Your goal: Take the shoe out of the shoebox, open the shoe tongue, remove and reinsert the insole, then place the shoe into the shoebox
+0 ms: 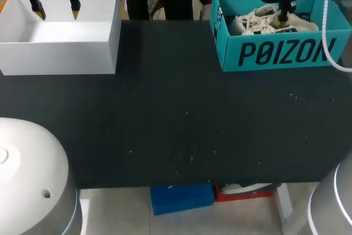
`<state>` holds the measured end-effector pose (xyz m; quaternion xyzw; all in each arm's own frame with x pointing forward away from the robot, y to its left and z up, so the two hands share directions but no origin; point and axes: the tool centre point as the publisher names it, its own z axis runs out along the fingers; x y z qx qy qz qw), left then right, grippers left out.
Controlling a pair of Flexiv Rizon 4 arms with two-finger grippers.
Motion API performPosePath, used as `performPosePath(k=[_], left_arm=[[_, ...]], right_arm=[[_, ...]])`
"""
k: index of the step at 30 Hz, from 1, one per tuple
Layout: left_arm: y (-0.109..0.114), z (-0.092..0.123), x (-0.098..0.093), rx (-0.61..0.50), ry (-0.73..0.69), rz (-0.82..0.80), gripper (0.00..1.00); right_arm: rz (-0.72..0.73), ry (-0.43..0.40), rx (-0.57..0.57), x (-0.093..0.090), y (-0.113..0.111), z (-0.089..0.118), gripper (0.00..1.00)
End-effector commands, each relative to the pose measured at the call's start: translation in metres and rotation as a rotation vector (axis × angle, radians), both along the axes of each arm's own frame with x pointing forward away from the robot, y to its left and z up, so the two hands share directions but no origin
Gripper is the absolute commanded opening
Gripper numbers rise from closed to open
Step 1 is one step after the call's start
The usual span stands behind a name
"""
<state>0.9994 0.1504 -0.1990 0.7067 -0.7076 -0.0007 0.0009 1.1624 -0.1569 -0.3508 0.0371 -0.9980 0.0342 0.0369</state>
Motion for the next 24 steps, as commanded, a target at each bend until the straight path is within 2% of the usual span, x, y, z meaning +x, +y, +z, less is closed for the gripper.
performPosePath(k=[1,8,13,17,19,24], left_arm=[[0.000,0.000,0.000,0.000,-0.001,0.000,1.00],[0.000,0.000,0.000,0.000,-0.001,0.000,1.00],[0.000,0.000,0.000,0.000,-0.001,0.000,1.00],[0.000,0.000,0.000,0.000,-0.001,0.000,1.00],[0.000,0.000,0.000,0.000,-0.001,0.000,1.00],[0.000,0.000,0.000,0.000,-0.001,0.000,1.00]], right_arm=[[-0.005,-0.003,-0.018,-0.001,-0.001,0.071,0.00],[-0.050,-0.023,-0.071,-0.006,-0.005,0.130,0.00],[-0.063,-0.018,-0.067,-0.017,0.007,0.175,0.00],[-0.085,-0.036,-0.033,-0.032,0.027,0.211,0.00],[-0.085,-0.043,-0.062,-0.043,0.042,0.226,0.00],[-0.100,-0.046,-0.082,-0.074,0.098,0.246,0.00]])
